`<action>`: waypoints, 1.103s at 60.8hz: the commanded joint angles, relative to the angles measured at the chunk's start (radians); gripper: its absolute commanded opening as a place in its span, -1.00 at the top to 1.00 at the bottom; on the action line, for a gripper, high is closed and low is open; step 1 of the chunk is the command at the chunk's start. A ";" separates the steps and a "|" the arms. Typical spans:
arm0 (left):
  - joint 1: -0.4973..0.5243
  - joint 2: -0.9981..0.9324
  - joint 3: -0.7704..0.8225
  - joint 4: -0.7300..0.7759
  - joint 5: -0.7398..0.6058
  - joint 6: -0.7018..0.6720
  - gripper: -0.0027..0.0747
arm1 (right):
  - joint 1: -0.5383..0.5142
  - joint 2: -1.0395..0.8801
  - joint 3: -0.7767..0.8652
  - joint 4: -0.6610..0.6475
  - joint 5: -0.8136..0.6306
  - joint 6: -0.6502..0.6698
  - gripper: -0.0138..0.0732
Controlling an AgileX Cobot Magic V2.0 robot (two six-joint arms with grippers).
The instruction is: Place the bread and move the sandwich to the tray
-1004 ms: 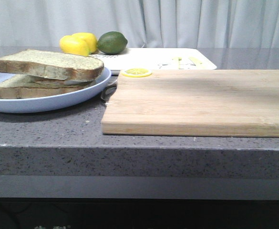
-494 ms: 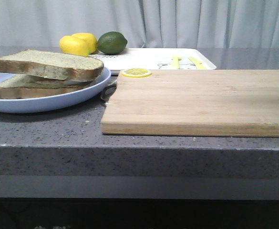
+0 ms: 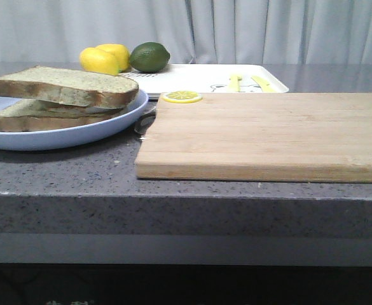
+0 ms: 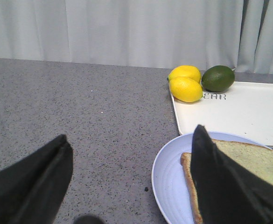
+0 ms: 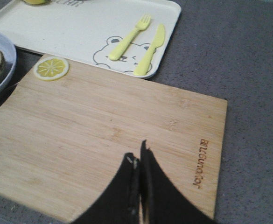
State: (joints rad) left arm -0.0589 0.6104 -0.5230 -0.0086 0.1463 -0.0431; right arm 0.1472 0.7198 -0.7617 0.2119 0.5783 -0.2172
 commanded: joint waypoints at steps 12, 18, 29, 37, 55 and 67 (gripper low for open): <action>0.003 0.005 -0.035 -0.005 -0.086 -0.011 -0.39 | 0.049 -0.309 0.270 0.017 -0.209 0.001 0.82; 0.003 0.014 -0.037 -0.005 -0.081 -0.011 -0.39 | 0.049 -0.383 0.328 0.034 -0.300 0.001 0.82; 0.003 0.135 -0.116 -0.009 0.050 -0.011 -0.39 | 0.049 -0.405 0.379 0.035 -0.361 0.001 0.82; 0.003 0.300 -0.243 -0.034 0.231 -0.011 -0.39 | 0.049 -0.404 0.381 0.035 -0.365 0.001 0.82; -0.010 0.622 -0.456 -0.126 0.385 -0.011 -0.39 | 0.049 -0.404 0.381 0.035 -0.368 0.001 0.82; -0.043 0.747 -0.517 -0.126 0.423 -0.011 -0.39 | 0.049 -0.404 0.381 0.035 -0.368 0.001 0.82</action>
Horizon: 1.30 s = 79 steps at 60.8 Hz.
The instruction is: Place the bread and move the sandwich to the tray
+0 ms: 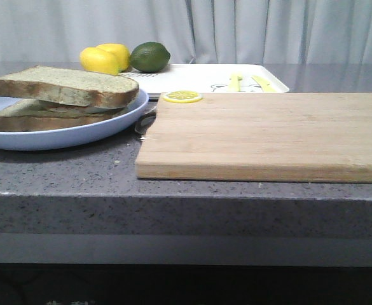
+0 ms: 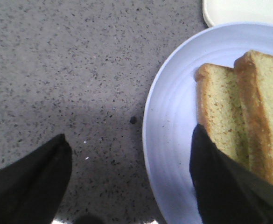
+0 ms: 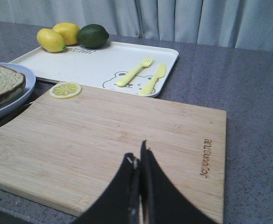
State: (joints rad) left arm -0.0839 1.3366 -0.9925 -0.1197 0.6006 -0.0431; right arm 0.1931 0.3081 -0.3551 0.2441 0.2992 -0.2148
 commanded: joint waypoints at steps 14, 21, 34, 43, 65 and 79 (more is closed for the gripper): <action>-0.020 0.125 -0.049 -0.013 -0.033 -0.011 -0.39 | 0.003 0.008 -0.025 0.003 -0.089 -0.001 0.82; -0.020 0.151 -0.049 -0.013 -0.033 -0.011 -0.39 | 0.003 0.008 -0.025 0.003 -0.089 -0.001 0.82; -0.020 0.165 -0.049 -0.013 -0.031 -0.011 0.17 | 0.003 0.008 -0.025 0.003 -0.089 -0.001 0.82; -0.020 0.165 -0.049 -0.034 -0.031 -0.011 0.97 | 0.003 0.008 -0.025 0.003 -0.084 -0.001 0.82; 0.089 0.092 -0.112 -0.242 0.001 0.067 0.98 | 0.003 0.008 -0.008 0.003 -0.090 -0.001 0.82; 0.126 0.081 -0.256 -0.329 0.126 0.151 0.98 | 0.003 0.008 -0.008 0.003 -0.091 -0.001 0.82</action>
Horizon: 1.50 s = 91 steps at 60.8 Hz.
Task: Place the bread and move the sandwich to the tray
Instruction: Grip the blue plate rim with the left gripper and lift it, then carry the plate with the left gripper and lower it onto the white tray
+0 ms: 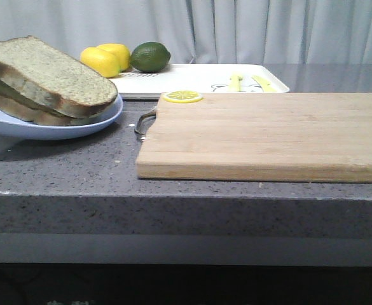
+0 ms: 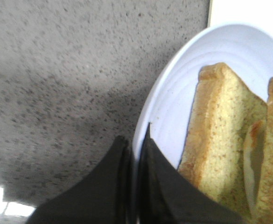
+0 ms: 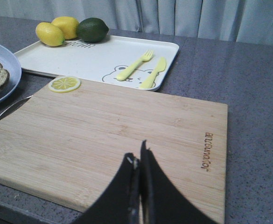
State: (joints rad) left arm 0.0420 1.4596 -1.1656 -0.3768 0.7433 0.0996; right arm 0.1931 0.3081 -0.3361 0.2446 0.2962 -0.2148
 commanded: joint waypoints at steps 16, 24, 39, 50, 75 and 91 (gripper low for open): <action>0.000 0.041 -0.270 -0.190 0.054 0.011 0.98 | 0.003 0.008 -0.028 0.003 -0.091 -0.001 0.82; -0.004 0.145 -0.417 -0.235 0.115 0.011 0.98 | 0.003 0.008 -0.028 0.003 -0.093 -0.001 0.82; -0.064 0.388 -0.737 -0.250 0.144 0.004 0.98 | 0.003 0.008 -0.028 0.003 -0.093 -0.001 0.82; -0.116 0.600 -1.032 -0.250 0.203 -0.058 0.98 | 0.003 0.008 -0.028 0.003 -0.093 -0.001 0.82; -0.168 0.972 -1.617 -0.256 0.411 -0.177 0.98 | 0.003 0.008 -0.028 0.003 -0.097 -0.001 0.82; -0.161 1.027 -1.621 -0.310 0.374 -0.171 0.98 | 0.003 0.008 -0.028 0.003 -0.098 -0.001 0.82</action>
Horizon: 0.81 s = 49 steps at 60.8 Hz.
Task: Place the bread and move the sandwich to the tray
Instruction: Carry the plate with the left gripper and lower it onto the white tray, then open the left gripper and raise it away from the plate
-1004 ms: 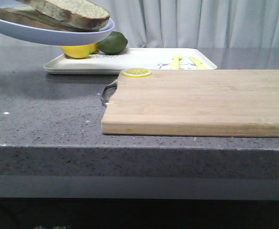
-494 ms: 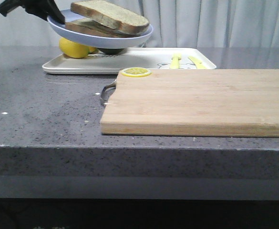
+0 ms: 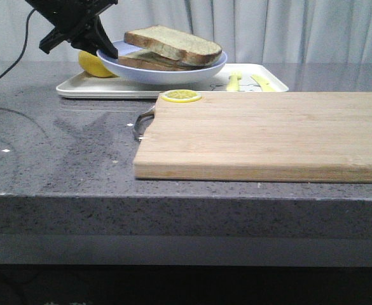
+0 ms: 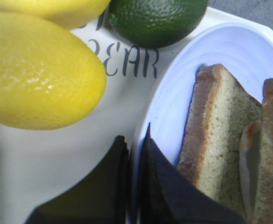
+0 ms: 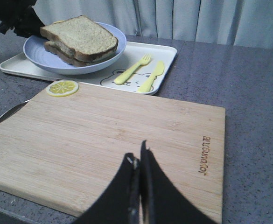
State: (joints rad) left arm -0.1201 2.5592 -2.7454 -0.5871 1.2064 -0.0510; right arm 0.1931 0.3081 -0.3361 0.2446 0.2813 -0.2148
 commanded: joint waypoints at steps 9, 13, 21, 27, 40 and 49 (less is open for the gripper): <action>0.001 -0.059 -0.041 -0.104 -0.093 -0.021 0.98 | 0.003 0.008 -0.028 0.003 -0.083 -0.001 0.82; 0.001 -0.056 -0.041 -0.104 -0.108 -0.019 0.98 | 0.003 0.008 -0.028 0.003 -0.083 -0.001 0.82; 0.001 -0.043 -0.041 -0.106 -0.124 -0.016 0.98 | 0.003 0.008 -0.028 0.003 -0.083 -0.001 0.82; 0.001 -0.029 -0.041 -0.113 -0.124 -0.016 0.98 | 0.003 0.008 -0.028 0.003 -0.083 -0.001 0.82; 0.004 -0.028 -0.041 -0.123 -0.122 -0.013 0.98 | 0.003 0.008 -0.028 0.003 -0.082 -0.001 0.82; 0.004 -0.028 -0.041 -0.123 -0.124 -0.013 0.79 | 0.003 0.008 -0.028 0.003 -0.082 -0.001 0.82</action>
State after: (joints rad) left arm -0.1201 2.6122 -2.7461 -0.6301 1.1586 -0.0510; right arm 0.1931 0.3081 -0.3361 0.2463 0.2792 -0.2148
